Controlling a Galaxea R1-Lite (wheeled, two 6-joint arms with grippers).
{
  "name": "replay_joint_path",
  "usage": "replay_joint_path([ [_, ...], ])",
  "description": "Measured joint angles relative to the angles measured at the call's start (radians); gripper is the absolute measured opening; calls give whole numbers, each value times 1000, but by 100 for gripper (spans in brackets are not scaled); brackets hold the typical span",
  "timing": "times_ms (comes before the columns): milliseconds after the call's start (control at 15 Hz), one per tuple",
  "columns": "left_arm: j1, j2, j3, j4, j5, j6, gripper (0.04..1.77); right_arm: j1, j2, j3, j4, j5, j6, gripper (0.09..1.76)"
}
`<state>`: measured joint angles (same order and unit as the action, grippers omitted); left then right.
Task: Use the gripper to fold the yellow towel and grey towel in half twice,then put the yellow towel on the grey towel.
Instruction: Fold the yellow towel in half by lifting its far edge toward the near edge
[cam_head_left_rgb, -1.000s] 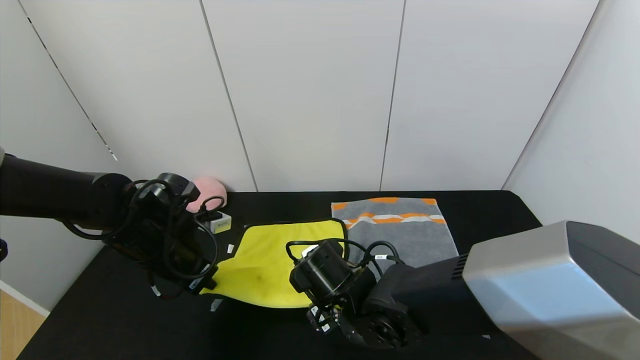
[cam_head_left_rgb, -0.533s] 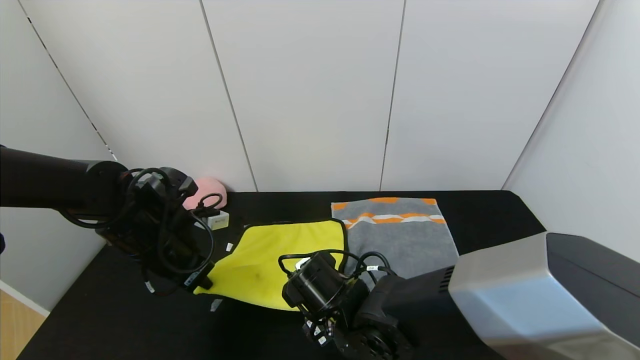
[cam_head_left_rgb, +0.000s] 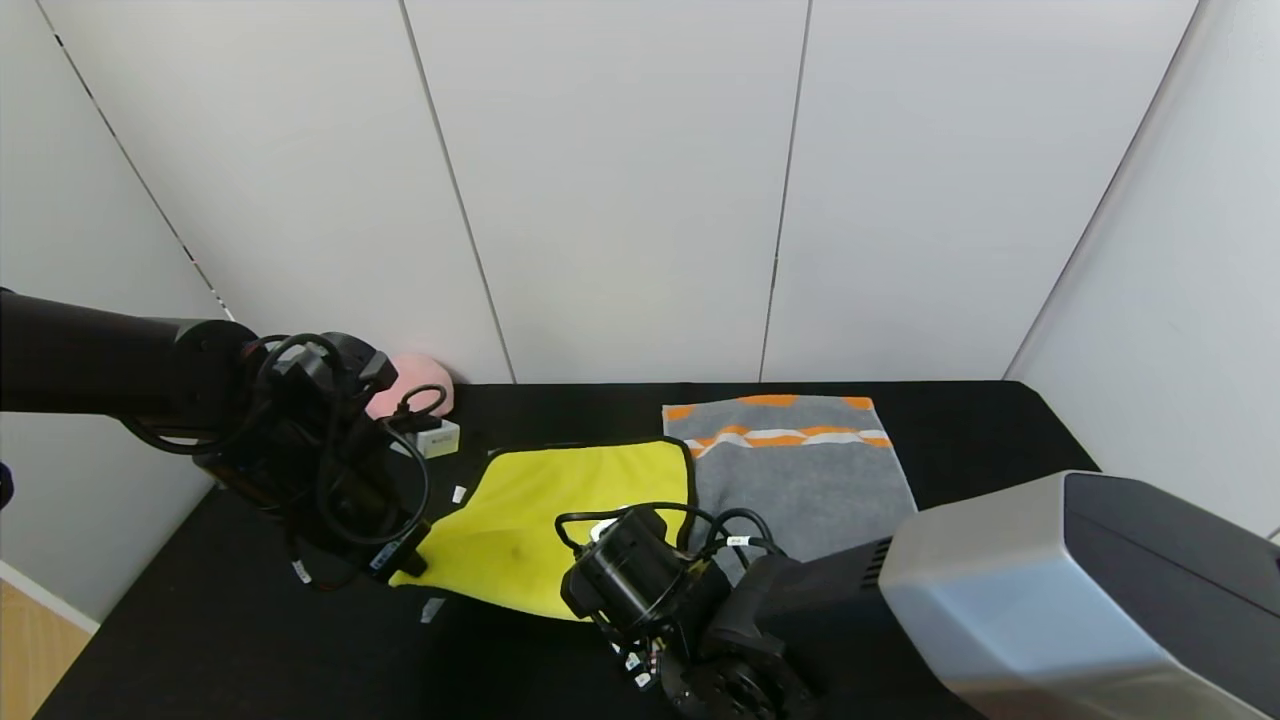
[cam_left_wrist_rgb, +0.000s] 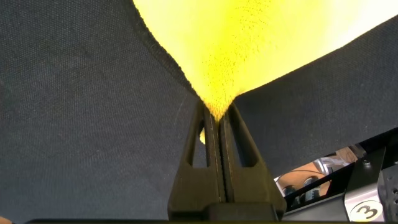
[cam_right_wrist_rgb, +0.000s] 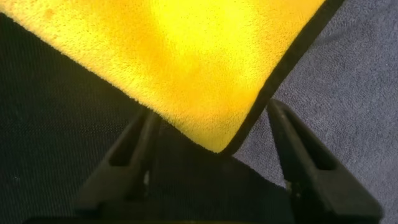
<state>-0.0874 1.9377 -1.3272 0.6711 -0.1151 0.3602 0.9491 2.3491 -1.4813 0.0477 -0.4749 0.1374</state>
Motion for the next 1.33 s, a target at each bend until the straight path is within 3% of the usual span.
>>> replay_joint_path([
  [267,0,0,0,1,0,0,11,0,0,-2,-5,0,1,74],
  [333,0,0,0,1,0,0,11,-1,1,-2,-6,0,1,19],
  [400,0,0,0,1,0,0,11,-1,1,-2,-7,-1,2,11],
  [1000,3,-7,21,-1,-9,-2,11,-3,-22,1,-1,12,5,11],
  [1333,22,-54,110,-2,-22,0,11,-6,-69,47,10,31,6,11],
])
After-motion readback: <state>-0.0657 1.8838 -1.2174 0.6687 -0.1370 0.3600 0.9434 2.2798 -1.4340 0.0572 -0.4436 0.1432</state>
